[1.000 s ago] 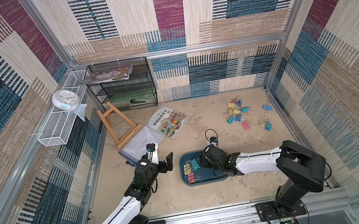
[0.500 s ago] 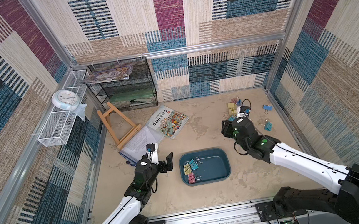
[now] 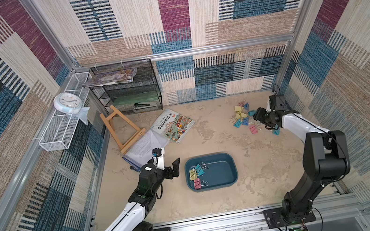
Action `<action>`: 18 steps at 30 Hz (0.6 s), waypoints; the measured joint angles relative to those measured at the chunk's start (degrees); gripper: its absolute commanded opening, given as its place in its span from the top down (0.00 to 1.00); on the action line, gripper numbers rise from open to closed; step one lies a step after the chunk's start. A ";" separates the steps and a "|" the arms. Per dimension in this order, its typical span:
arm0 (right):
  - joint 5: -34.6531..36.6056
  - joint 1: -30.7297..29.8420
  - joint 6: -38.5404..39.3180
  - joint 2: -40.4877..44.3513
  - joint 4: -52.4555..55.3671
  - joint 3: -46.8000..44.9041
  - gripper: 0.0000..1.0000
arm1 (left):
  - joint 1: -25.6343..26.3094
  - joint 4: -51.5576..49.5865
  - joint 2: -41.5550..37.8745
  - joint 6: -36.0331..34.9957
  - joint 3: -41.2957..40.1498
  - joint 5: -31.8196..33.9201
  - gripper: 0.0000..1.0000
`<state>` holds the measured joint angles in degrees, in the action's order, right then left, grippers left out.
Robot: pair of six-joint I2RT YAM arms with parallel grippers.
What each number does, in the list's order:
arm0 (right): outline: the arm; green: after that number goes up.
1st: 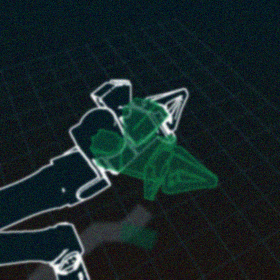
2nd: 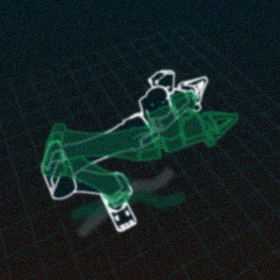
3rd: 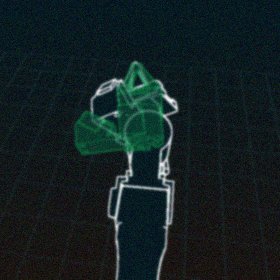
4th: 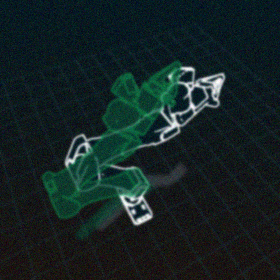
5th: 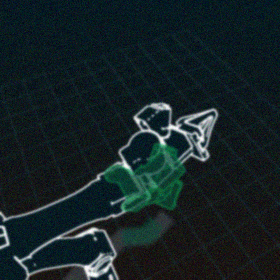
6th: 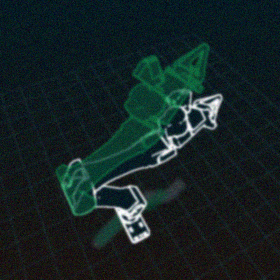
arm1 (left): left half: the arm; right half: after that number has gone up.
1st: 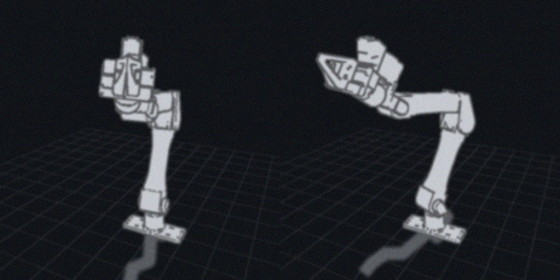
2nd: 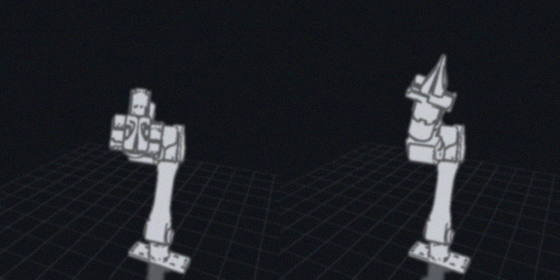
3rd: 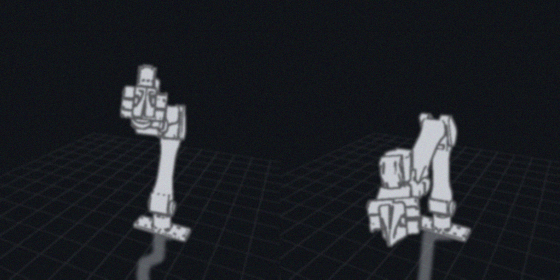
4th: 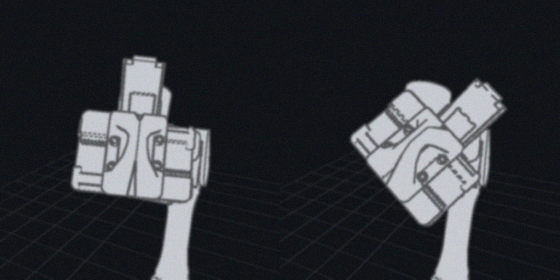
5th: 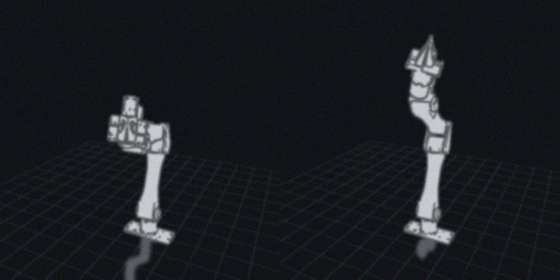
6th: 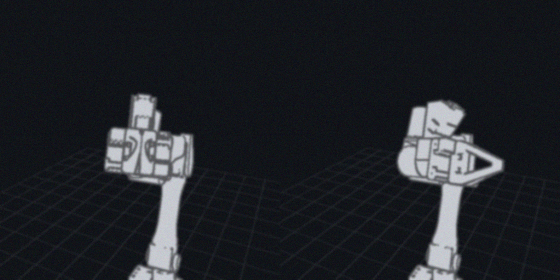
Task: Put the binder clips in the storage box
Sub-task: Pick up the binder clip at the center of the board.
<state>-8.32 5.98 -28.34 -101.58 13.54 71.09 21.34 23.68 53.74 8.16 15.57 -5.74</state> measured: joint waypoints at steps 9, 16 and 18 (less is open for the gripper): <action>-5.29 1.81 4.31 -7.87 1.95 2.29 0.70 | -0.02 2.54 1.05 -0.68 -0.20 -8.66 0.01; -4.15 2.01 5.44 -6.32 1.51 -0.28 0.90 | 0.00 4.13 2.78 -0.66 0.33 -12.74 0.01; -4.96 2.01 5.68 -5.46 1.05 -0.70 0.98 | 0.00 4.11 2.64 -0.63 0.33 -12.81 0.01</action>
<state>-13.28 7.99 -22.65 -107.04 14.59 70.39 21.34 27.79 56.38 7.53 15.90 -18.55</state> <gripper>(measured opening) 0.085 0.991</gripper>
